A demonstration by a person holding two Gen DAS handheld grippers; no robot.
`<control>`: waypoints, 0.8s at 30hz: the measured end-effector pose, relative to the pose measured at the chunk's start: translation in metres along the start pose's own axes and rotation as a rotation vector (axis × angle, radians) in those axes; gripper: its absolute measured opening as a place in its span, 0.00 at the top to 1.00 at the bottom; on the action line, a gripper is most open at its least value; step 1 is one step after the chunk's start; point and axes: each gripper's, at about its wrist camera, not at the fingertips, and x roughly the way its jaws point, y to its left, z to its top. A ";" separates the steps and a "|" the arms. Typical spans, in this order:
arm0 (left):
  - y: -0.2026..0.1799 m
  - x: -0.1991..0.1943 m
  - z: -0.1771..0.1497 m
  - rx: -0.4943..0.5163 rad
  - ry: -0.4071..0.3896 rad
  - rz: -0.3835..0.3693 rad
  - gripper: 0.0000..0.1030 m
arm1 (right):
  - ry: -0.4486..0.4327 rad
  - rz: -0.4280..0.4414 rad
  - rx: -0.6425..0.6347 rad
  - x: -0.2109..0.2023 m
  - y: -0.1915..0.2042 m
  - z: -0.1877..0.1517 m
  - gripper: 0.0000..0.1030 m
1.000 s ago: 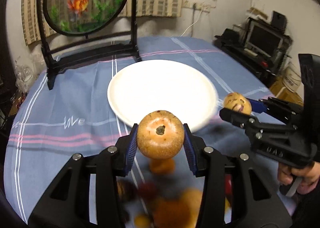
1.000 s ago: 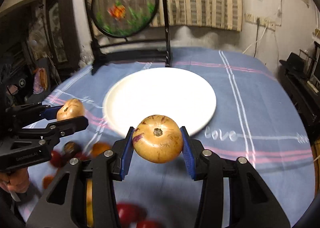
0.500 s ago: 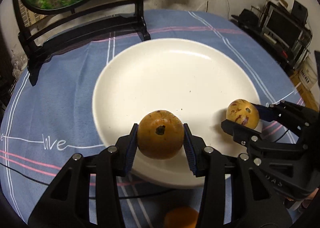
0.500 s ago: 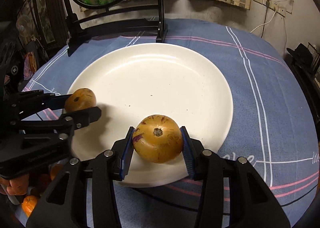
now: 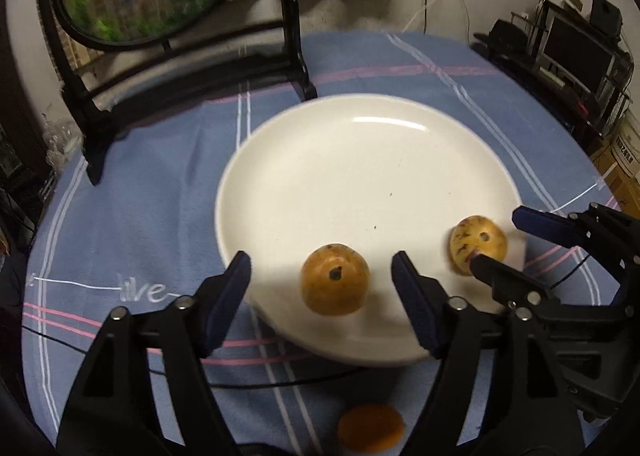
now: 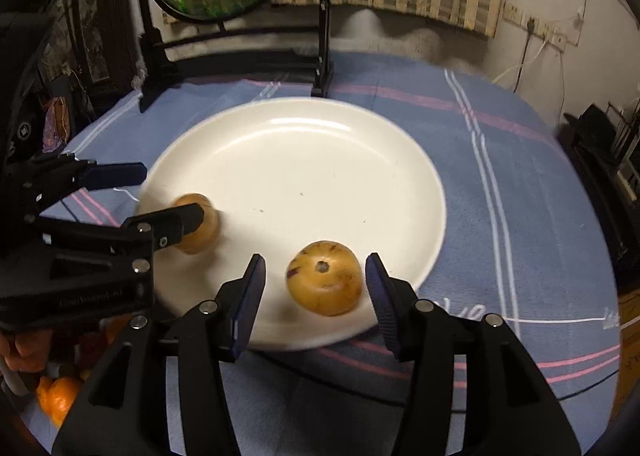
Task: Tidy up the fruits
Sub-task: 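Carry both pears onto the white plate and open both tools, then grasp a tangerine with the left tool while the right tool grasps an orange kumquat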
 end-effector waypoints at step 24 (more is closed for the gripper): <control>0.000 -0.145 -0.237 -0.104 -0.071 -0.017 0.07 | -0.084 -0.009 0.003 -0.147 0.052 -0.197 0.39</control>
